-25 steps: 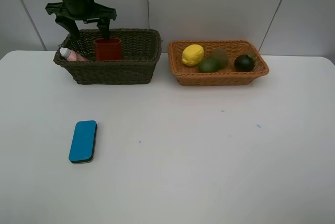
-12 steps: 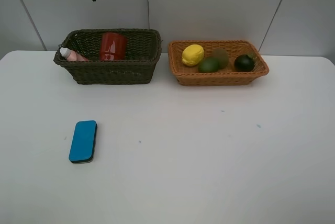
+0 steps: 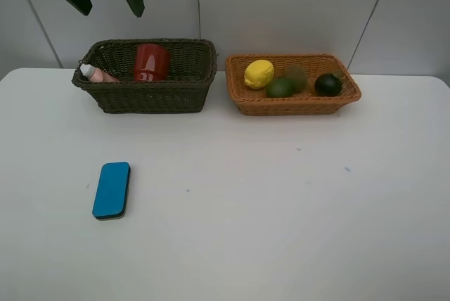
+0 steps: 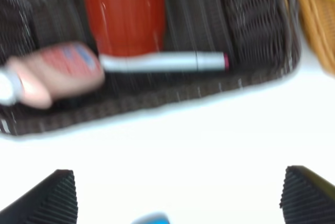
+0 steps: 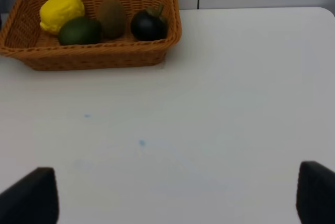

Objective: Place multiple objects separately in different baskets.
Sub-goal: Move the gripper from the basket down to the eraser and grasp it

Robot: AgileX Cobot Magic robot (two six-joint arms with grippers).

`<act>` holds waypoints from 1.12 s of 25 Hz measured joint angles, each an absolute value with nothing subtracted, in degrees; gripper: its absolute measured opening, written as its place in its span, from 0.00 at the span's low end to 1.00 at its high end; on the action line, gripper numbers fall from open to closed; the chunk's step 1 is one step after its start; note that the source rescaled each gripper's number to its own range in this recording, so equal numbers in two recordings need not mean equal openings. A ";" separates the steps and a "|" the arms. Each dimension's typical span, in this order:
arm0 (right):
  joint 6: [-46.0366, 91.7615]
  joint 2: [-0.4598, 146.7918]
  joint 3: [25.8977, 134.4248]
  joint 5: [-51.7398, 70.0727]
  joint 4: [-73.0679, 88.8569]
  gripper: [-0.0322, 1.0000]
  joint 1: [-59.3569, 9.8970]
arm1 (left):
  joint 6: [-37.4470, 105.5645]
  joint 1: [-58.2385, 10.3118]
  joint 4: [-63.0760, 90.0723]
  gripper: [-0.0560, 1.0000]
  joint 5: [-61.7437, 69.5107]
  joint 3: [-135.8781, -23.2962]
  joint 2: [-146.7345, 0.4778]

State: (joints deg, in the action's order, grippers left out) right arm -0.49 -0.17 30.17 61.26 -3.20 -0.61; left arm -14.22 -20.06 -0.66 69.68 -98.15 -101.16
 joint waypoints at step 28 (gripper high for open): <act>-0.49 -0.17 30.17 61.26 -3.20 1.00 -0.61 | -35.87 -20.32 5.32 1.00 44.52 -46.45 -86.36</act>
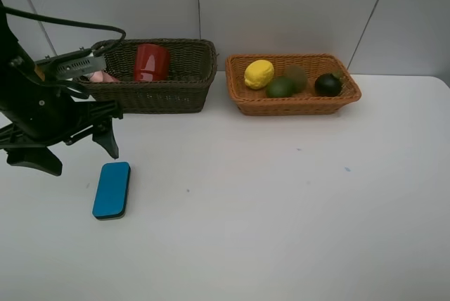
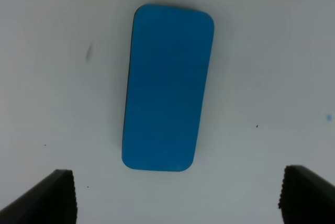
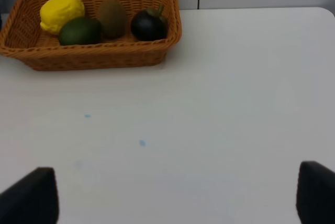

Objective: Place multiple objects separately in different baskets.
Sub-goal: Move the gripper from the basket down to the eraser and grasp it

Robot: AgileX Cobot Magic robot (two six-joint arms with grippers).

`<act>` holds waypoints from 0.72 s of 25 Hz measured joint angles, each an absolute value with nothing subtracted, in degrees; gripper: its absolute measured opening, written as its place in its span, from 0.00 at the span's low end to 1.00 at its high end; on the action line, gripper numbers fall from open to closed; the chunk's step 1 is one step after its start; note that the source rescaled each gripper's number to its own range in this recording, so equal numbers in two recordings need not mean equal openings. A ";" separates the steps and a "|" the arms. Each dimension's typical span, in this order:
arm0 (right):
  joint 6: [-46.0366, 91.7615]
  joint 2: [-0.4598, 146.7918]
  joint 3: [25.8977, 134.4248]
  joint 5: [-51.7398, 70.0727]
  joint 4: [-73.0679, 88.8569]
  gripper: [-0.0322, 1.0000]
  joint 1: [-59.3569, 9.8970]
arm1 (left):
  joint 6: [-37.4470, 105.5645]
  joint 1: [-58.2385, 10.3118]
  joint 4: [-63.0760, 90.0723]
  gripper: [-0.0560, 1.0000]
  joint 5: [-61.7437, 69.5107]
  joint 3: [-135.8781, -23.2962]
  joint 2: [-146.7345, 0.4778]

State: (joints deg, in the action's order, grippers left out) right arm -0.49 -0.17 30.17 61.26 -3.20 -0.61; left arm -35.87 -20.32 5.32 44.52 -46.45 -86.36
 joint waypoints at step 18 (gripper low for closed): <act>-0.49 -0.17 30.17 61.26 -3.20 1.00 -0.61 | -30.46 -20.32 4.62 1.00 37.95 -43.61 -97.50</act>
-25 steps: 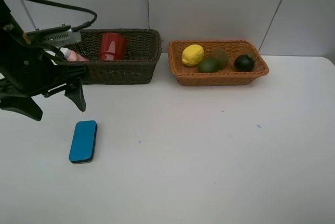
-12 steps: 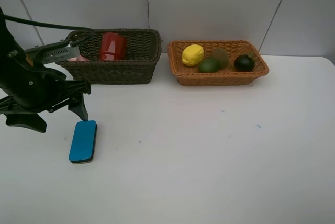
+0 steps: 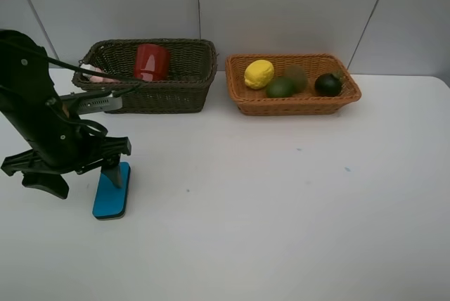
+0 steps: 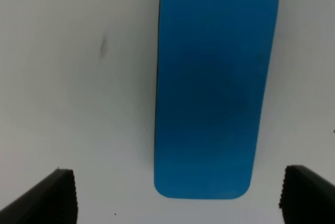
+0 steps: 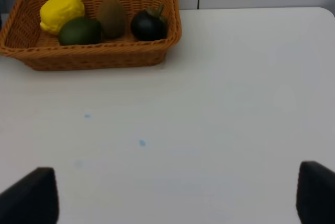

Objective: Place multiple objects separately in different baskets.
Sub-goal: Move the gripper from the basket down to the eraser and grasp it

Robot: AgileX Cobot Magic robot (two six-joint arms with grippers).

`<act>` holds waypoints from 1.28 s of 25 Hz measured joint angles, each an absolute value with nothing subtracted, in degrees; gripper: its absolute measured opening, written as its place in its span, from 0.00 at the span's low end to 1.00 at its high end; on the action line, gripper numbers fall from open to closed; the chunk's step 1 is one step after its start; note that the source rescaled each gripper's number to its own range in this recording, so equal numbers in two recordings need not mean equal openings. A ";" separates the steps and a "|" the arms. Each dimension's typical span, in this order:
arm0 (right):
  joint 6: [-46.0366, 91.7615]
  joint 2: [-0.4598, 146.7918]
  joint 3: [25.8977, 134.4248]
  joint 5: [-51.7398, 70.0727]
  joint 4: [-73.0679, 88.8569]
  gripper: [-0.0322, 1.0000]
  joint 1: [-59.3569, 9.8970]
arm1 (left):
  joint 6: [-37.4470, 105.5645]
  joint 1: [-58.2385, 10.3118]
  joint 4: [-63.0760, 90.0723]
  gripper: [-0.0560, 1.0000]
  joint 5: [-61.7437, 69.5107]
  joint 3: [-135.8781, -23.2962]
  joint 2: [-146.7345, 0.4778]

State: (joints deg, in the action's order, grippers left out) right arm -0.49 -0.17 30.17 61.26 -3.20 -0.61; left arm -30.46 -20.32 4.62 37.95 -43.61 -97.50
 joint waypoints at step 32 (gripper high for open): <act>-0.49 -0.17 30.17 61.26 -3.20 1.00 -0.61 | -26.62 -20.32 6.43 1.00 30.75 -43.61 -103.86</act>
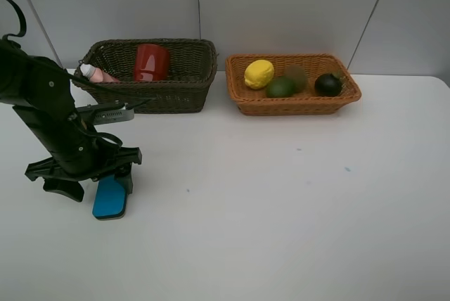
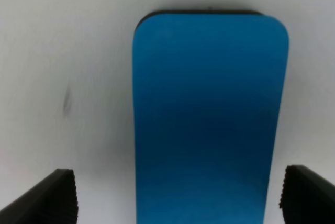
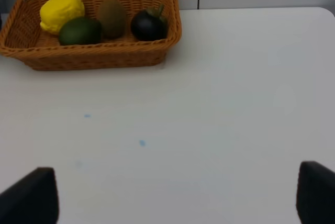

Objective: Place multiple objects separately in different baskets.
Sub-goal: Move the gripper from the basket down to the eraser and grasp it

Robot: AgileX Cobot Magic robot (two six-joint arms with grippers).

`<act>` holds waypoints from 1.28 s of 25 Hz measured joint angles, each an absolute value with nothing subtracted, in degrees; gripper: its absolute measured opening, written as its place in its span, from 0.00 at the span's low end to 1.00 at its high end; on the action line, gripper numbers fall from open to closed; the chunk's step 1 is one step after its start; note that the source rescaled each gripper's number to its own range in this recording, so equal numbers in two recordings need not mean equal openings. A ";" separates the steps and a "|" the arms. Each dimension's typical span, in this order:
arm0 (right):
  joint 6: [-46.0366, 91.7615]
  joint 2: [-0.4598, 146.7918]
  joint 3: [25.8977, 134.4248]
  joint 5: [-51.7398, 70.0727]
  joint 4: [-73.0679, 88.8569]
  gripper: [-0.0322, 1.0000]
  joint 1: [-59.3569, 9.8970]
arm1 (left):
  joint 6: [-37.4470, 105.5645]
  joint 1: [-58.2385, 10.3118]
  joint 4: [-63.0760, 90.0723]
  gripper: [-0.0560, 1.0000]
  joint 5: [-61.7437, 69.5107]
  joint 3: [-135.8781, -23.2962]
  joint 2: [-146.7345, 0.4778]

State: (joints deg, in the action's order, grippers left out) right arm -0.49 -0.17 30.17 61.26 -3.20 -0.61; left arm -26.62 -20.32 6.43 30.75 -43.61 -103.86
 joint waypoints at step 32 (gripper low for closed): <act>-0.49 -0.17 30.17 61.26 -3.20 1.00 -0.61 | -26.31 -20.32 7.06 0.97 32.26 -43.94 -105.90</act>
